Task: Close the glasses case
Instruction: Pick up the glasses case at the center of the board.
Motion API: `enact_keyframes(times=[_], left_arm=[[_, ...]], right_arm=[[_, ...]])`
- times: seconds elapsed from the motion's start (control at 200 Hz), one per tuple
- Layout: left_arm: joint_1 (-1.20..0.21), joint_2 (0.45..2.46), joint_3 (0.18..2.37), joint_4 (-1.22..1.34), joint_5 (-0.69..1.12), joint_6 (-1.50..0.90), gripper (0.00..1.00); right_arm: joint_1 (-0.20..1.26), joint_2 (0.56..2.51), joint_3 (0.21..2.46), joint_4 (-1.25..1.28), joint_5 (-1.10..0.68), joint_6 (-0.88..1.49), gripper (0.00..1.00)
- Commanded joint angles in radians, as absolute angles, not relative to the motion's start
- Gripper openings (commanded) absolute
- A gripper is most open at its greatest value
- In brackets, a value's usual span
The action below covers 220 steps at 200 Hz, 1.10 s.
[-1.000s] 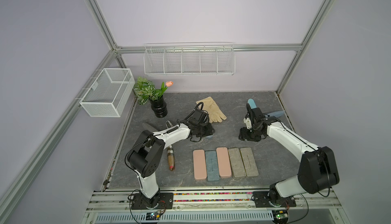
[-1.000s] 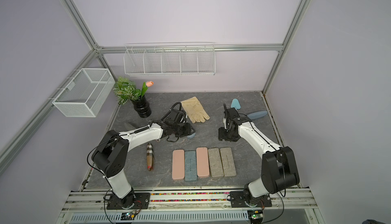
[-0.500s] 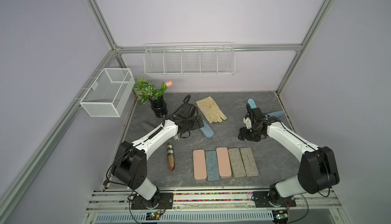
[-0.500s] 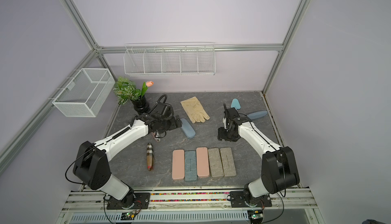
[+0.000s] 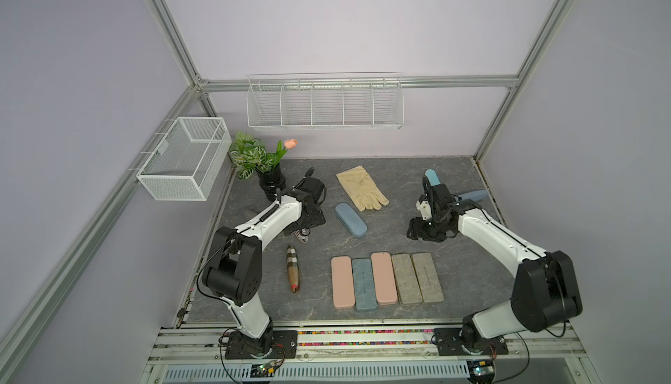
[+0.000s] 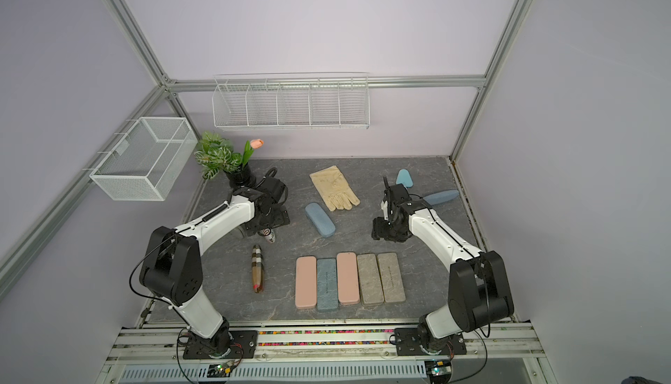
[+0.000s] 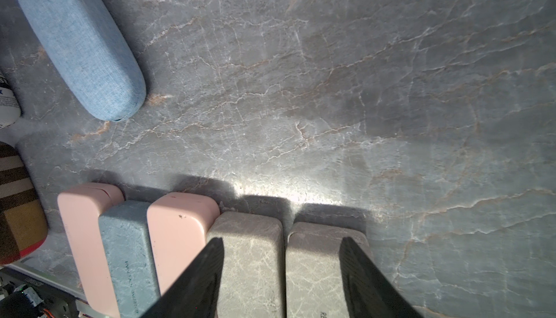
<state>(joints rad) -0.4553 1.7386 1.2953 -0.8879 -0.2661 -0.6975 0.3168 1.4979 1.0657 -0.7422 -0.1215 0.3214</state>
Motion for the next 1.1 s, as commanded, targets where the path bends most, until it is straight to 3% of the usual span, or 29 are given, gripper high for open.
enact_keyframes(times=[0.0,0.1,0.345,0.74,1.095], left_arm=[[-0.450,1.773,1.327,-0.919,-0.320,-0.695,0.99],[-0.438,1.797,1.318,-0.905,-0.319,-0.695,0.96],[-0.386,1.854,1.303,-0.844,-0.278,-0.675,0.76],[-0.371,1.909,1.320,-0.780,-0.184,-0.663,0.28],[-0.408,1.766,1.160,-0.459,0.134,-0.632,0.21]], right_arm=[[0.319,1.514,1.048,-0.734,-0.137,0.310,0.64],[0.319,1.519,1.050,-0.733,-0.138,0.310,0.64],[0.318,1.529,1.051,-0.735,-0.141,0.314,0.64],[0.319,1.521,1.037,-0.746,-0.123,0.314,0.64],[0.320,1.495,1.029,-0.742,-0.133,0.335,0.64]])
